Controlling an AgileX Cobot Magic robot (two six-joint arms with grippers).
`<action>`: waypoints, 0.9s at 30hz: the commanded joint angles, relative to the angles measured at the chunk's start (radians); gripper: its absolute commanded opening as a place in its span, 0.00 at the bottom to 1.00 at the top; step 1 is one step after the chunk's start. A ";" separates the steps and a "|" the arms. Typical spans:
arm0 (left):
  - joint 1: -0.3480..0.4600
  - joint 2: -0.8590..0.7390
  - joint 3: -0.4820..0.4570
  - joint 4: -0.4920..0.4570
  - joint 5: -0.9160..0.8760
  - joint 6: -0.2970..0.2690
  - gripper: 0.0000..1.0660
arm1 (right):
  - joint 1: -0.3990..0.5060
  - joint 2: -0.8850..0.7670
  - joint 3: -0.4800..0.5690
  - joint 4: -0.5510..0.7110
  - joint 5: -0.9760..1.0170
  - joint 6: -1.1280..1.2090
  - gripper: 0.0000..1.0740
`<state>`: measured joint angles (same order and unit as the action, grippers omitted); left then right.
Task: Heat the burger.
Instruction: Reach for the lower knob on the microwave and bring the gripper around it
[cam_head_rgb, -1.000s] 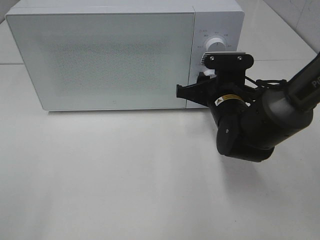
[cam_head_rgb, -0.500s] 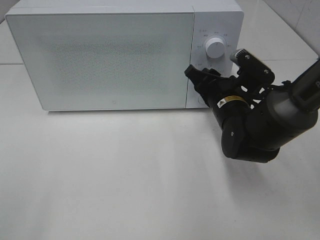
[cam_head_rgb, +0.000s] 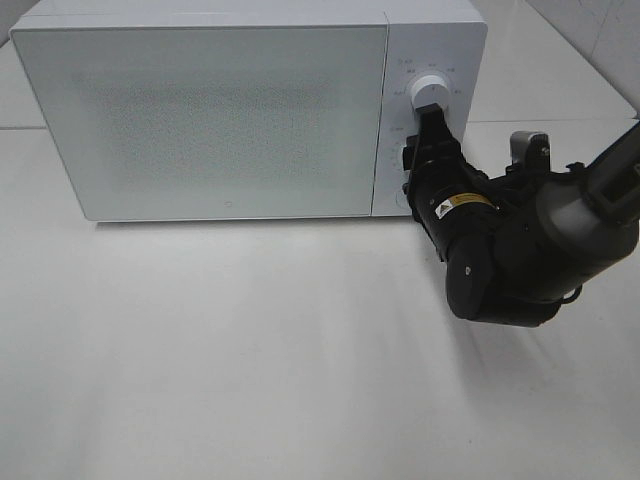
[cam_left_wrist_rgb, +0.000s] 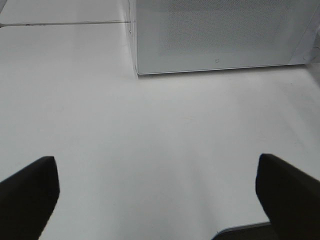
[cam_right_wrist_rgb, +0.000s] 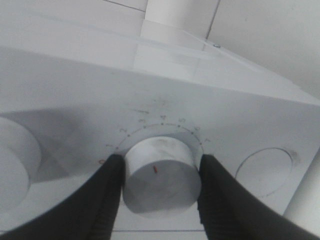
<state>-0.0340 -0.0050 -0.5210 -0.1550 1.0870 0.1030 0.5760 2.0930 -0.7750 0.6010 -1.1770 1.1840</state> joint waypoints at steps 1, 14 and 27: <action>0.002 -0.016 0.000 -0.007 -0.013 -0.001 0.94 | 0.009 -0.007 -0.046 -0.246 -0.039 0.206 0.00; 0.002 -0.016 0.000 -0.007 -0.013 -0.001 0.94 | 0.009 -0.007 -0.046 -0.245 -0.062 0.380 0.00; 0.002 -0.016 0.000 -0.007 -0.013 -0.001 0.94 | 0.009 -0.007 -0.046 -0.159 -0.060 0.349 0.09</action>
<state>-0.0340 -0.0050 -0.5210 -0.1550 1.0870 0.1030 0.5740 2.0980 -0.7720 0.5880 -1.1900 1.5420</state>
